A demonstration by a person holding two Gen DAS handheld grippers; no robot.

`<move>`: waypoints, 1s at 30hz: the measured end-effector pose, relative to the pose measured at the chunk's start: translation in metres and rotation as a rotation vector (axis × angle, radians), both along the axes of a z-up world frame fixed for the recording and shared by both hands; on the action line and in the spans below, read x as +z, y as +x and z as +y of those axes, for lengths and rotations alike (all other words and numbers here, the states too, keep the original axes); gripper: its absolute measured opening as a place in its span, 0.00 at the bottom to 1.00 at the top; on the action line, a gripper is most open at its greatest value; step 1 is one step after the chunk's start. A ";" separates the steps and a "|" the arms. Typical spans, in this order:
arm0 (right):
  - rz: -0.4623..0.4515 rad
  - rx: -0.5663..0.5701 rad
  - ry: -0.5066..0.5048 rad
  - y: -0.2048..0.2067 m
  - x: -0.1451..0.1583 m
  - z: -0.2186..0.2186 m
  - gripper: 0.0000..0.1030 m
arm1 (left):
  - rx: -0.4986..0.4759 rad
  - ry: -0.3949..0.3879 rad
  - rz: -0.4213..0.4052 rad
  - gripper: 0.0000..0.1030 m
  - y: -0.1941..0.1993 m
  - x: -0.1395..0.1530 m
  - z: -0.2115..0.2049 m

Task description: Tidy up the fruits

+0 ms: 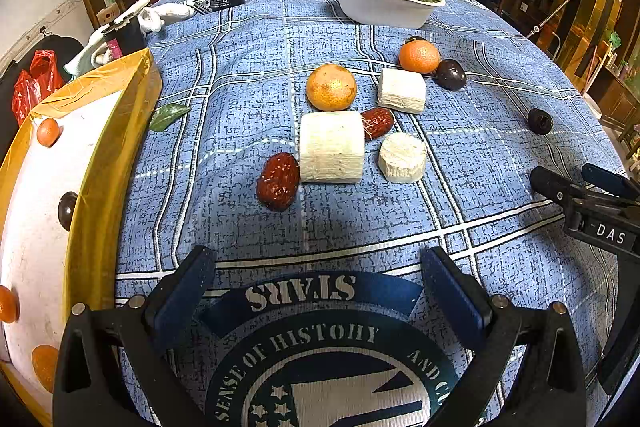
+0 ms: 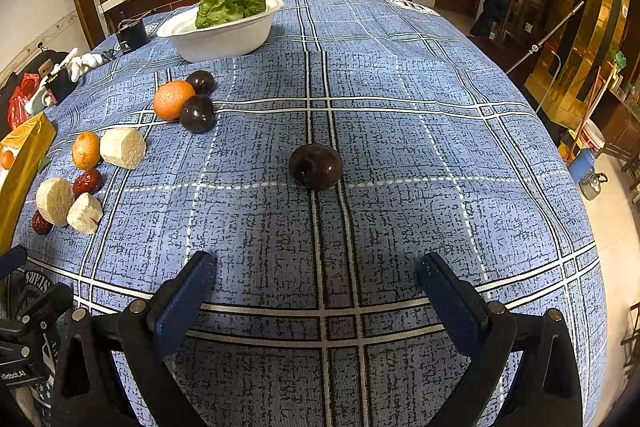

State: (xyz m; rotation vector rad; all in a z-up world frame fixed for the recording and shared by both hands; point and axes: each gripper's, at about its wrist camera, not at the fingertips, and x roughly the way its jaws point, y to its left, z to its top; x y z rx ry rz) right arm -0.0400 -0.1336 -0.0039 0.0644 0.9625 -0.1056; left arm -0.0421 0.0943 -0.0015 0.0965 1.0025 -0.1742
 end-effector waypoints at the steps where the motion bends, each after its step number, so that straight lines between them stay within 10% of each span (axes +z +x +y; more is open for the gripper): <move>1: 0.000 0.000 0.000 -0.001 0.000 0.000 1.00 | 0.000 0.000 0.000 1.00 0.000 0.000 0.000; 22: 0.011 0.023 0.016 -0.001 0.000 -0.003 1.00 | 0.011 -0.014 0.083 1.00 -0.022 0.010 0.011; 30: 0.104 0.070 0.015 -0.016 0.003 0.002 1.00 | 0.115 0.055 -0.265 1.00 -0.080 0.092 0.034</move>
